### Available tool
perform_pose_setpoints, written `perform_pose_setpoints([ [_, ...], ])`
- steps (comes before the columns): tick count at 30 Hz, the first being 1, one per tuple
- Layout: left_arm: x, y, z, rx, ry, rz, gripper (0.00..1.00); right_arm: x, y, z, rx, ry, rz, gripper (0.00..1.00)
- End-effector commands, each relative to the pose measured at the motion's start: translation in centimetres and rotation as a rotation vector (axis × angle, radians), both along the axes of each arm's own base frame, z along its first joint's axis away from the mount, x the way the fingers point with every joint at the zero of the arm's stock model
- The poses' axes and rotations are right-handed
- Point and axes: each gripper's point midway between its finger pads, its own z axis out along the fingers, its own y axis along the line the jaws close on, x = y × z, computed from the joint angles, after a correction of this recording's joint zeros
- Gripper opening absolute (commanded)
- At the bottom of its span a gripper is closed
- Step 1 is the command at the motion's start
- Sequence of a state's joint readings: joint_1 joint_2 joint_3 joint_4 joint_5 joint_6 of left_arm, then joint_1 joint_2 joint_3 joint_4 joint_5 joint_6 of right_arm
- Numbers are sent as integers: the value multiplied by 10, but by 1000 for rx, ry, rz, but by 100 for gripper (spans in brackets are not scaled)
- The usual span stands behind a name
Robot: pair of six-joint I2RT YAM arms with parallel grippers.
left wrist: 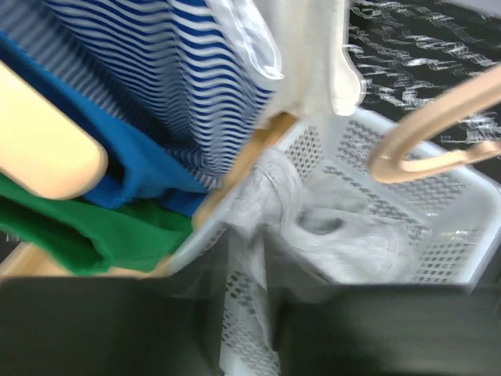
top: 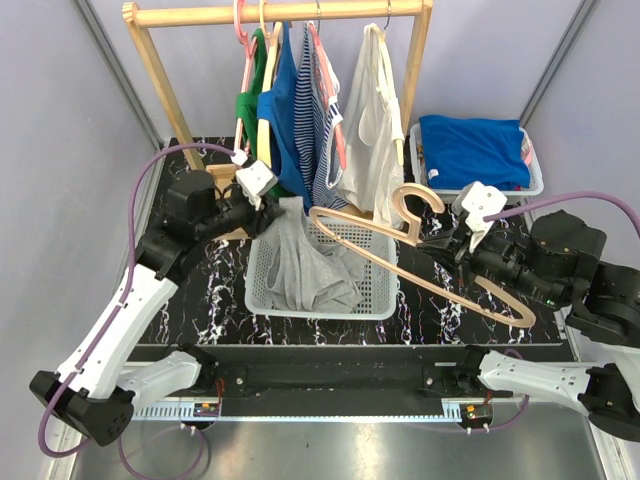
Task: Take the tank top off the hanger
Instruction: Remove the tank top from the hanger, then place the hanger at the clothesline.
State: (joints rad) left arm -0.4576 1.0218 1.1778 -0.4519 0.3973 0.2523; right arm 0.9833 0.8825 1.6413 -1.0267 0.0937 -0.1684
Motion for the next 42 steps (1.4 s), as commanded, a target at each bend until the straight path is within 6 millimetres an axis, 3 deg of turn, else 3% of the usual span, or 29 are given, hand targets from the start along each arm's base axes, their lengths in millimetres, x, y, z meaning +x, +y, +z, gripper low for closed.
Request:
perform_pose_setpoints([
  [1, -30, -23, -14, -19, 103, -174, 75, -4, -9, 25, 63, -45, -10, 0],
  [2, -36, -30, -14, -27, 118, -212, 99, -4, -9, 26, 63, -48, -10, 0],
  [3, -41, -35, -13, -30, 123, -241, 99, -4, -9, 27, 67, -50, -8, 0],
  [6, -50, -44, 16, -69, 94, -302, 99, -3, -7, 27, 61, -52, -2, 0],
  [10, -68, -51, 70, -129, 44, -403, 99, 0, -1, 26, 44, -56, 10, 0],
  [14, -96, -49, 102, -159, 0, -500, 99, 0, 8, 28, 37, -61, 44, 0],
  [16, -100, -45, 109, -145, -46, -509, 99, -1, 13, 27, 34, -57, 64, 0],
  [21, -102, -55, 105, -133, -51, -584, 99, -2, 39, 27, 34, -54, 159, 0],
  [27, -122, -63, 94, -134, -16, -739, 99, -5, 74, 35, 63, -51, 287, 0],
  [33, -130, -64, 92, -139, -1, -771, 98, -5, 95, 36, 76, -57, 357, 0],
  [38, -129, -67, 93, -146, 16, -781, 69, -2, 105, 38, 86, -77, 377, 0],
  [42, -133, -67, 90, -152, 39, -795, 63, 3, 108, 41, 94, -99, 372, 0],
])
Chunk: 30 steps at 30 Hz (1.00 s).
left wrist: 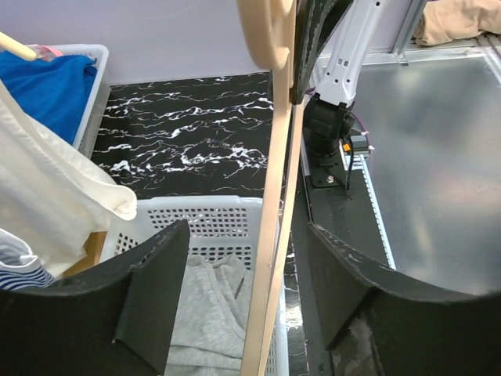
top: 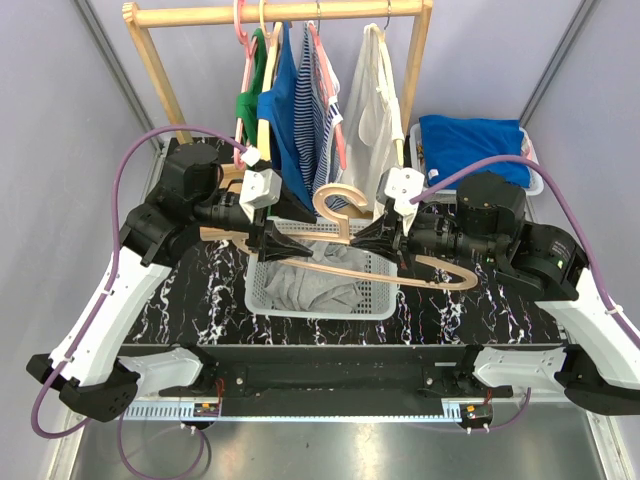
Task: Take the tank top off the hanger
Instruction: Place the hanger at the clothesline.
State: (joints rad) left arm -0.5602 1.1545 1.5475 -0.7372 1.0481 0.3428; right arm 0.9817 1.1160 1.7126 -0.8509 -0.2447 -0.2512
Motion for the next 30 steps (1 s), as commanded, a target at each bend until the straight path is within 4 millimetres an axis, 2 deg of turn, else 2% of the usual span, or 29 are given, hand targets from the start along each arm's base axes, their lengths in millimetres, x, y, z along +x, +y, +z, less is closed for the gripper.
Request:
perform_pose_setpoints([
  [1, -10, -1, 8, -27, -9, -51, 61, 2, 10, 29, 93, -83, 31, 0],
  [2, -10, -1, 8, -27, -9, -49, 57, 2, 11, 29, 96, -81, 38, 0],
  [6, -8, -2, 6, -26, 3, -31, 28, 4, 21, 23, 82, -71, 58, 0],
  [11, -11, 0, 9, -36, -6, -25, 26, 12, 29, 17, 60, -76, 53, 0],
  [12, -11, 0, 7, -33, 0, -27, 23, 13, 30, 19, 65, -80, 50, 0],
  [13, -12, 1, 7, -34, -3, -24, 15, 15, 31, 18, 61, -81, 47, 0],
  [16, -13, 3, 5, -31, 0, -14, 0, 18, 30, 18, 58, -91, 32, 0],
  [21, -13, 8, -2, -17, 7, 17, 0, 25, 26, 18, 64, -109, -16, 2],
  [24, -11, 15, -2, -13, -7, 65, 0, 31, 19, 20, 80, -121, -66, 21],
  [25, -11, 19, 0, -13, -22, 83, 0, 32, 16, 23, 89, -129, -84, 48],
  [26, -5, 25, 1, -8, -37, 131, 0, 34, 13, 25, 106, -133, -107, 61],
  [27, -1, 30, 1, -1, -41, 167, 0, 40, 7, 27, 115, -142, -153, 65],
  [28, -2, 37, 10, -13, -70, 199, 0, 38, -1, 34, 139, -155, -173, 70],
  [29, 7, 47, 12, -6, -92, 264, 0, 43, -6, 38, 160, -170, -212, 71],
  [30, 4, 55, 11, 13, -97, 290, 0, 43, -11, 41, 176, -181, -231, 72],
])
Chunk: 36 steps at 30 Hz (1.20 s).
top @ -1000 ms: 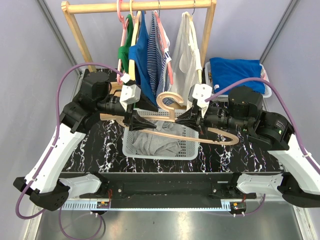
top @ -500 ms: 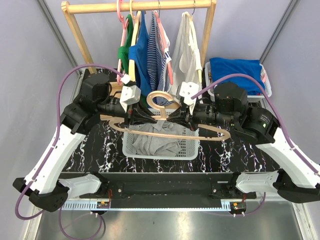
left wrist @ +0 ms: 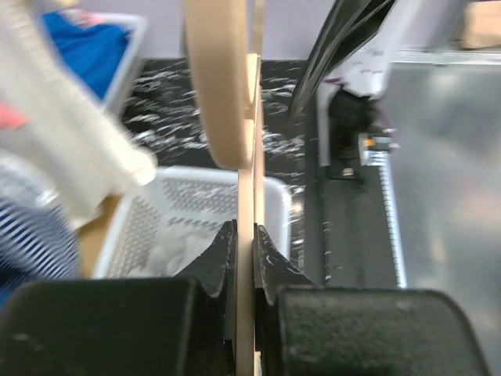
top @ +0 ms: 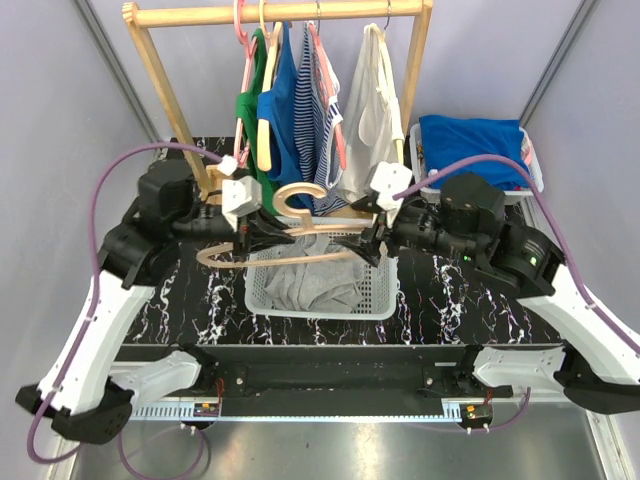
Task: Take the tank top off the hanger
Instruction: Place the hanger at the clothesline.
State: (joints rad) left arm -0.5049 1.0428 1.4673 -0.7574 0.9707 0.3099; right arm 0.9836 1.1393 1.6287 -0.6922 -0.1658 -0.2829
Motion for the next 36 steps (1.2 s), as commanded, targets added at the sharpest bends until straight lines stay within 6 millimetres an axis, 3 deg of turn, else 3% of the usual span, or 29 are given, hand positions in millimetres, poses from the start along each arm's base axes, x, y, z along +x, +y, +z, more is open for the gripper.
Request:
perform_pose_setpoints([
  [1, 0, 37, 26, 11, -177, 171, 0, 9, -38, 55, 187, -132, -163, 73],
  [6, -27, 78, 41, 33, -338, 322, 0, 14, -64, 73, 243, -193, -263, 76],
  [9, -31, 106, 51, 31, -369, 492, 0, 17, -69, 78, 250, -205, -294, 76],
  [16, -23, 187, 99, -104, -479, 1001, 0, 24, -63, 74, 239, -202, -306, 75],
  [20, -25, 215, 127, -190, -562, 1152, 0, 22, -63, 76, 244, -195, -300, 74],
  [23, -21, 232, 135, -225, -576, 1261, 0, 20, -65, 74, 246, -183, -300, 74],
  [25, -16, 240, 136, -229, -573, 1313, 0, 17, -68, 73, 256, -174, -298, 74],
  [28, -3, 232, 131, -217, -539, 1301, 0, 14, -71, 73, 266, -167, -297, 73],
  [35, 76, 184, 65, -7, -302, 1228, 0, 8, -83, 81, 291, -172, -306, 72],
  [36, 84, 181, 62, 5, -288, 1225, 0, 6, -87, 84, 301, -177, -309, 72],
])
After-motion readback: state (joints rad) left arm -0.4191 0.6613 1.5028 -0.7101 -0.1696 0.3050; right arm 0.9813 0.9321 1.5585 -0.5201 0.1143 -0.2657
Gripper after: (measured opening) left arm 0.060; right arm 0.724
